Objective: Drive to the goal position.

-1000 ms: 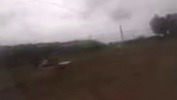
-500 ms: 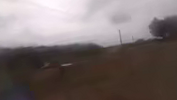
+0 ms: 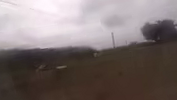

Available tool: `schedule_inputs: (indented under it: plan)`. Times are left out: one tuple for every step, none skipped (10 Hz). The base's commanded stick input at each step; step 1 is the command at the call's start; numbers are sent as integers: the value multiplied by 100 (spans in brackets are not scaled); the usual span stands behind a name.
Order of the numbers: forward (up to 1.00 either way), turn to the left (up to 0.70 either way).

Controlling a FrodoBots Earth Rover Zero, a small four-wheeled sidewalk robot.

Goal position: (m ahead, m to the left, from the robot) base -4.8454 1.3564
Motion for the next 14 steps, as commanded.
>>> schedule_inputs:
  plan:
    - [0, 70]
    - [0, 70]
    - [0, 70]
    - [0, 70]
    - [0, 70]
    - [0, 70]
    - [0, 70]
    - [0, 70]
    - [0, 70]
    - [0, 70]
    - [0, 70]
    - [0, 70]
    - [0, 70]
    - [0, 70]
